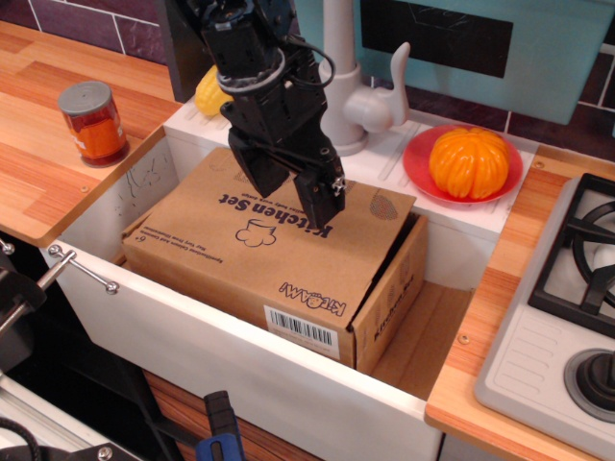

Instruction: Close brown1fbox flap

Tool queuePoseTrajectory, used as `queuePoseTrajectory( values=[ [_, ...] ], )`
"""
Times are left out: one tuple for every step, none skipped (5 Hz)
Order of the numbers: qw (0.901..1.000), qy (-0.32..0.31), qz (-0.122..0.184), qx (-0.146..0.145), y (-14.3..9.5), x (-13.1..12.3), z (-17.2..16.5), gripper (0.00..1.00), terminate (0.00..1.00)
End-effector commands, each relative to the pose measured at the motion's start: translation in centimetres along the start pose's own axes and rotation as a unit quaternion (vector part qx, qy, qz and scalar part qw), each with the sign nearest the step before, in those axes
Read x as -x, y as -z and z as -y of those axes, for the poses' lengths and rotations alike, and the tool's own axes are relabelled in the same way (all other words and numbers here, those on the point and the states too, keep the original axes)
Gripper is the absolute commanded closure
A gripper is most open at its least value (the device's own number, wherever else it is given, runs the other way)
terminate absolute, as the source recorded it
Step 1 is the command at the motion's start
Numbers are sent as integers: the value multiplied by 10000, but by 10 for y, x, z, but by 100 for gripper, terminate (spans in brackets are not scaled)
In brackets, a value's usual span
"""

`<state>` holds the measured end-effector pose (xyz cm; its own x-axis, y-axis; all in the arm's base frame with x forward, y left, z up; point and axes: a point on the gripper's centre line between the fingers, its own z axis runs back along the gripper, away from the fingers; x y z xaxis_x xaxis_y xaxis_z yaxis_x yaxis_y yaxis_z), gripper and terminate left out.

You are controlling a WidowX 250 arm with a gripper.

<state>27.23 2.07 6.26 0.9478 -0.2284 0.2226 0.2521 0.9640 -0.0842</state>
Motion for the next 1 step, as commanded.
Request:
queuePoseTrajectory(
  values=[
    [9997,30,237,-94,-13,-11,-1,0,100]
  ],
)
